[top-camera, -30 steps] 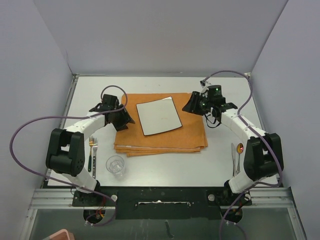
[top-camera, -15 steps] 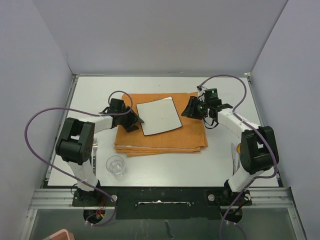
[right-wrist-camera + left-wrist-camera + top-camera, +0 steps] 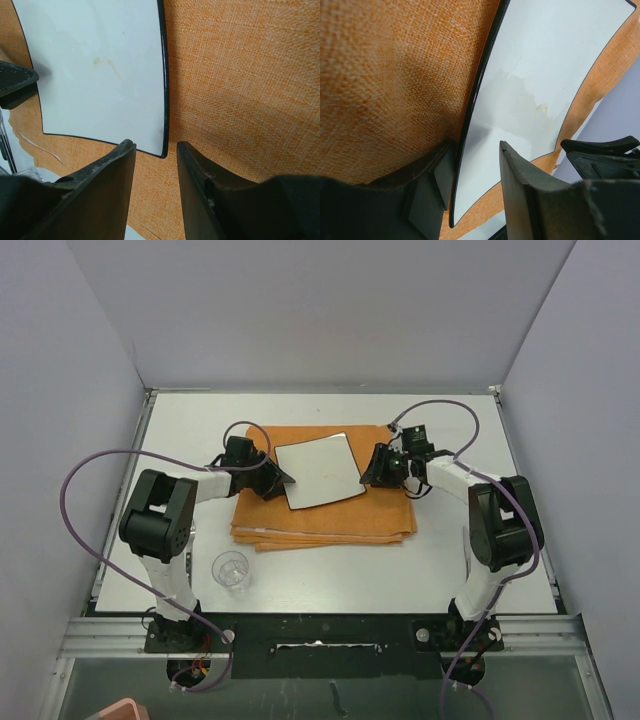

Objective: Set the dinner table for one person
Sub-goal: Adjust the plate on the napkin.

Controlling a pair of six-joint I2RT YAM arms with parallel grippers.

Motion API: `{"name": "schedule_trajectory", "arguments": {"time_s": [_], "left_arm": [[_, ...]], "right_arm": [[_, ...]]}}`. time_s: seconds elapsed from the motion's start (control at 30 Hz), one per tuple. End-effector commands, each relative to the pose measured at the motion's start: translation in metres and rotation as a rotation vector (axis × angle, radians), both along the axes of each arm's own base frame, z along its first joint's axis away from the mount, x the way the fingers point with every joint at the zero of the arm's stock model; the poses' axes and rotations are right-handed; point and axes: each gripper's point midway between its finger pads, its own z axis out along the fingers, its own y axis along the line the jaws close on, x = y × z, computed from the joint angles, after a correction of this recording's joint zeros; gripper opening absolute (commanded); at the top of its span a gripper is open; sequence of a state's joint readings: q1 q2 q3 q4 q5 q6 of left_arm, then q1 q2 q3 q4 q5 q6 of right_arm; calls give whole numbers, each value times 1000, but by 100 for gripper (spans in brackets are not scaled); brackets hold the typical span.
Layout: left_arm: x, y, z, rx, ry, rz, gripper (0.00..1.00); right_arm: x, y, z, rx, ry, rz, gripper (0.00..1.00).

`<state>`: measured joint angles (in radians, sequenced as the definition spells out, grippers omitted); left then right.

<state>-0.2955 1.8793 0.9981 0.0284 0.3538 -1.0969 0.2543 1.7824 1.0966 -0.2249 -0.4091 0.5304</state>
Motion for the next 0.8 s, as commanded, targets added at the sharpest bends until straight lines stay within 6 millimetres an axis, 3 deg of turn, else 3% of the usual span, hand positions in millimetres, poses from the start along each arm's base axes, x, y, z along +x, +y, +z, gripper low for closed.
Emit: {"name": "schedule_trajectory", "arguments": {"time_s": [0.0,0.17,0.23,0.47,0.57,0.67,0.77], "left_arm": [[13,-13,-1,-15,-29,-13,37],[18,-16,4,-26,-40,-18,11],[19,-19,7,-32,-45,-26,6],[21,-19,15,-28,-63,-39,3],[20,-18,15,-30,-61,-43,2],[19,-15,16,-27,-60,-44,2],[18,-13,17,-27,-60,-46,2]], "right_arm": [[8,4,3,29,-45,27,39],[4,5,-8,30,-15,35,38],[3,6,-12,33,-7,39,38],[1,6,-22,29,18,42,34],[0,9,-23,27,20,42,22],[-2,15,-21,30,13,62,0],[-6,22,-16,34,1,83,0]]}}
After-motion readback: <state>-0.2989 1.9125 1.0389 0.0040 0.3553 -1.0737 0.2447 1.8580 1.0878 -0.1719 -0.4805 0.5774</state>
